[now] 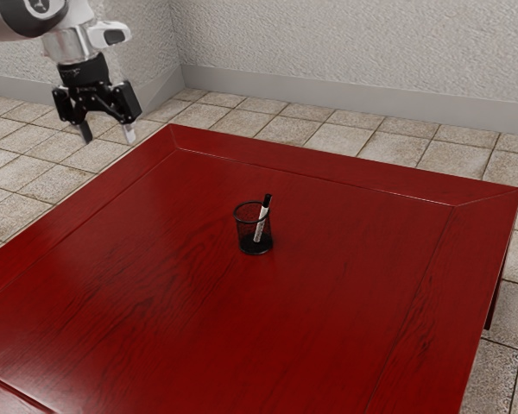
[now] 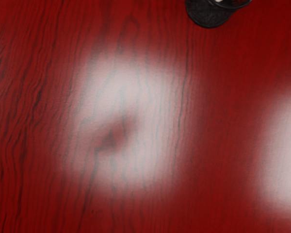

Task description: Take the marker out of the pen holder and place it to the left of the pen holder.

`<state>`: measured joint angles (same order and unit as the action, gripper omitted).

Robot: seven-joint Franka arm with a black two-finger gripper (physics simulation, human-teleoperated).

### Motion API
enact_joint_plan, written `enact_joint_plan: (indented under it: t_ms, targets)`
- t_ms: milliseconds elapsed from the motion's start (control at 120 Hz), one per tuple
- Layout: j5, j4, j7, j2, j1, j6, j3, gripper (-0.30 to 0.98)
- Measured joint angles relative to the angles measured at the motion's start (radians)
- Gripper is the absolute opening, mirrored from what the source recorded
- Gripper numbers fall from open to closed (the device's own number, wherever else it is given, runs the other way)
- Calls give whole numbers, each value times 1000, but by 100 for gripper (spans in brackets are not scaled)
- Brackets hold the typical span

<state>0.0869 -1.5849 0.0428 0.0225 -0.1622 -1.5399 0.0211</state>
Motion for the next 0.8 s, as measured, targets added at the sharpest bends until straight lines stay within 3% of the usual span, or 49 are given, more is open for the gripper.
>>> enact_joint_plan:
  t_ms: [100, 267, 383, 467, 583, 667, 717, 800]
  targets:
    - [-1, -4, 9, -35, 59, -37, -52, 69]
    - [5, 3, 16, -307, 185, -167, -44, 68]
    - [33, 3, -53, -375, 165, -296, 11, 68]
    - [81, 7, -179, -414, 23, -395, 149, 68]
    - [155, 131, -410, -581, -232, -498, 454, 68]
    - [175, 205, -585, -683, -324, -542, 618, 68]
    - [162, 229, -691, -727, -368, -562, 710, 67]
    - [76, 239, -849, -792, -426, -606, 825, 66]
